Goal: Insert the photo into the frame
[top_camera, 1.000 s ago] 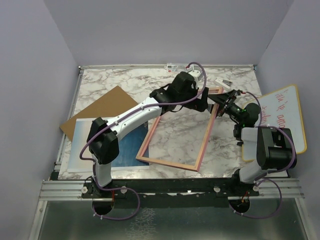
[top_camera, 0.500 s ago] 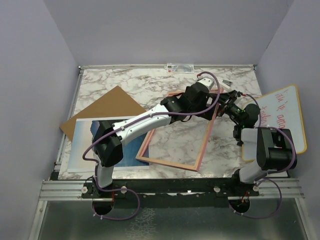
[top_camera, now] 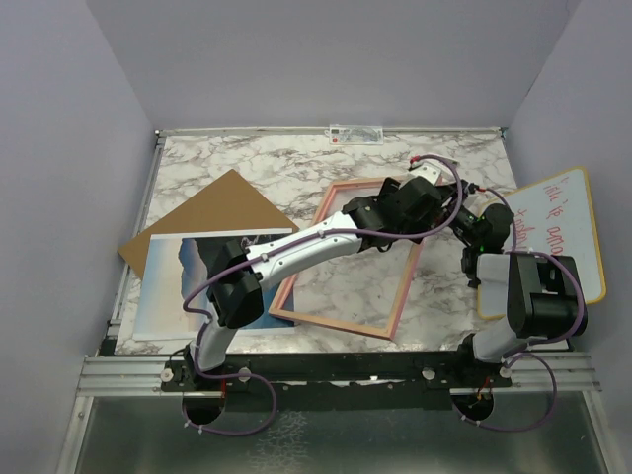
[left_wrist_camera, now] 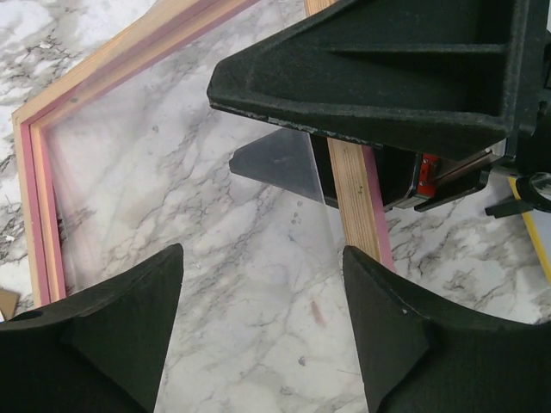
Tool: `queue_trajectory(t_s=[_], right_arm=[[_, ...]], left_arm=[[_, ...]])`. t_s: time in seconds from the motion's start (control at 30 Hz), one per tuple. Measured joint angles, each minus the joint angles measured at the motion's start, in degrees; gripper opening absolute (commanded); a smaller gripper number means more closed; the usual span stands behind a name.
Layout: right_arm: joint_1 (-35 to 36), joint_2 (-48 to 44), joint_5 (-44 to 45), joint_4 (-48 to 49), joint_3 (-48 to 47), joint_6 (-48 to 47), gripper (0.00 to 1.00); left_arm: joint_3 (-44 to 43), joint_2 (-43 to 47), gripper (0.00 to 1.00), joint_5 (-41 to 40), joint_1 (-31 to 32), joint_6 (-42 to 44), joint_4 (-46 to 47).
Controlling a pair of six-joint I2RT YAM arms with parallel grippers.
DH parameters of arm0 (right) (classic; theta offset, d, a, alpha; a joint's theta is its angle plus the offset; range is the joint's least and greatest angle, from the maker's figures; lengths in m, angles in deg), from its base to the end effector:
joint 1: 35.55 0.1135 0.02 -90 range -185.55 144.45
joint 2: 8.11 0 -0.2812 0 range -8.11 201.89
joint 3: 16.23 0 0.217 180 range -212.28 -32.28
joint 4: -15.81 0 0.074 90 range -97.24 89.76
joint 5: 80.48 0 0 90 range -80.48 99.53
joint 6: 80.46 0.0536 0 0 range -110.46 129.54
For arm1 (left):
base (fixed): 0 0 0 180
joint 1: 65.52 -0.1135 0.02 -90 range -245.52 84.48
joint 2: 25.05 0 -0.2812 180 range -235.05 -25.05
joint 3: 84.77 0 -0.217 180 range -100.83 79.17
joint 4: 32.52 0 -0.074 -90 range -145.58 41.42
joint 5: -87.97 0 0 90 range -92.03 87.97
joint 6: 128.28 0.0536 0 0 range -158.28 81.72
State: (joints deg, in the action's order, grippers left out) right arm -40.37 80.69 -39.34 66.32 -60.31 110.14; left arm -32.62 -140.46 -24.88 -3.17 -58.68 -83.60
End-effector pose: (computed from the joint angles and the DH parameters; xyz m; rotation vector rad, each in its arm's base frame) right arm 0.2794 0.0169 0.2530 0.8173 1.6740 1.8733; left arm 0.2268 -0.3880 0.3372 0.5872 2.1281 -0.3651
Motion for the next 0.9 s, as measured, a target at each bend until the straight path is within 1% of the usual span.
queue_trajectory(t_s=[0.03,0.07,0.17,0.23,0.27,0.43,0.53,0.6,0.73,0.9], right_arm=[[0.0,0.0,0.0,-0.33,0.0,-0.15,0.76],[0.0,0.0,0.02,-0.68,0.0,-0.17,0.76],[-0.02,-0.44,0.04,-2.25,0.0,-0.74,0.75],[-0.02,-0.9,0.07,-3.28,0.0,-1.2,0.75],[-0.02,-1.05,0.11,-3.67,0.0,-1.46,0.75],[-0.02,-1.42,0.26,-5.16,0.0,-2.03,0.75],[-0.02,-1.51,0.33,-6.1,0.0,-2.36,0.74],[0.02,-1.73,0.39,-6.49,0.0,-2.64,0.74],[0.26,-2.27,0.42,-6.69,0.0,-3.17,0.73],[0.26,-2.36,0.66,-7.17,0.0,-3.63,0.73]], left_arm=[[-1.05,-0.63,0.79,-1.01,0.31,0.22,-1.01],[-1.84,-1.05,0.77,-1.73,0.46,0.39,-1.6],[-4.5,-2.64,0.66,-4.13,1.22,0.81,-4.04],[-7.06,-4.22,0.57,-6.14,2.1,0.83,-6.05],[-8.2,-4.9,0.55,-6.99,2.49,0.81,-6.91],[-16.0,-9.46,0.55,-11.04,3.89,0.13,-12.98],[-18.71,-11.06,0.54,-12.96,4.61,-0.24,-15.78],[-20.22,-11.87,0.52,-14.58,4.92,-0.59,-17.62],[-21.68,-12.35,0.46,-17.55,5.57,-1.38,-19.5],[-22.43,-12.35,0.45,-20.26,5.92,-1.84,-20.61]])
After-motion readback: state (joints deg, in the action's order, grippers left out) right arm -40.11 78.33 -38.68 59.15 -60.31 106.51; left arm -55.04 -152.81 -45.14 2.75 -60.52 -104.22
